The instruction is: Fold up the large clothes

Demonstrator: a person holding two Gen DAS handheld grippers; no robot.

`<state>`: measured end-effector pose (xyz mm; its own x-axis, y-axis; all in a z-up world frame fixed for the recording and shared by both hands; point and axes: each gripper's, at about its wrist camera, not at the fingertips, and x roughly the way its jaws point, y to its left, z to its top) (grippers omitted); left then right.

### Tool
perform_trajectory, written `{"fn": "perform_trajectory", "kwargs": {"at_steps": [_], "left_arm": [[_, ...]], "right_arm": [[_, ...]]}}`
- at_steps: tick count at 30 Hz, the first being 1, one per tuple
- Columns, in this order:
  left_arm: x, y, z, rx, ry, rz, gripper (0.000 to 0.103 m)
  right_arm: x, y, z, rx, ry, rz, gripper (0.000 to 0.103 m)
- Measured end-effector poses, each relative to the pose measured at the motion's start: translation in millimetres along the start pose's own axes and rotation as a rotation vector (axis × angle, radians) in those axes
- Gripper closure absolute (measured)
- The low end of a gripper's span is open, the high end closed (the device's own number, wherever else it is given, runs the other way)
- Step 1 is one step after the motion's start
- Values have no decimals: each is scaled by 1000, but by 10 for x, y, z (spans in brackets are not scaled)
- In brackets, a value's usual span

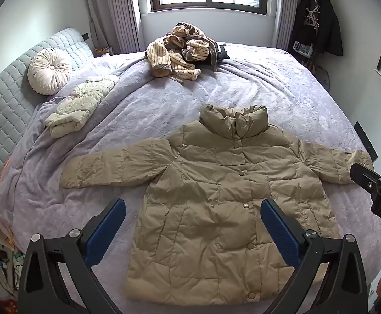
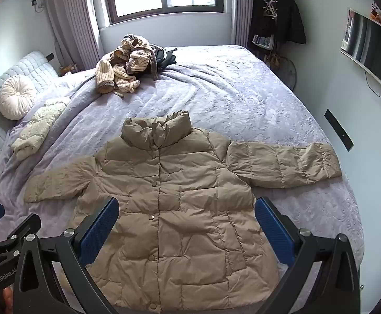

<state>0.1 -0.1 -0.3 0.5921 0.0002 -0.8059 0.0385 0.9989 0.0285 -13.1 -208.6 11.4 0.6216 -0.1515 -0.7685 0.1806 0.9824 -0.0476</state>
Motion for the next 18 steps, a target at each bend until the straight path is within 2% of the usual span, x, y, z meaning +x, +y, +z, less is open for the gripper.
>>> {"fn": "perform_trajectory", "kwargs": {"at_steps": [18], "left_arm": [[9, 9, -17, -10, -33, -9, 0]], "right_arm": [[18, 30, 39, -2, -3, 5, 0]]}}
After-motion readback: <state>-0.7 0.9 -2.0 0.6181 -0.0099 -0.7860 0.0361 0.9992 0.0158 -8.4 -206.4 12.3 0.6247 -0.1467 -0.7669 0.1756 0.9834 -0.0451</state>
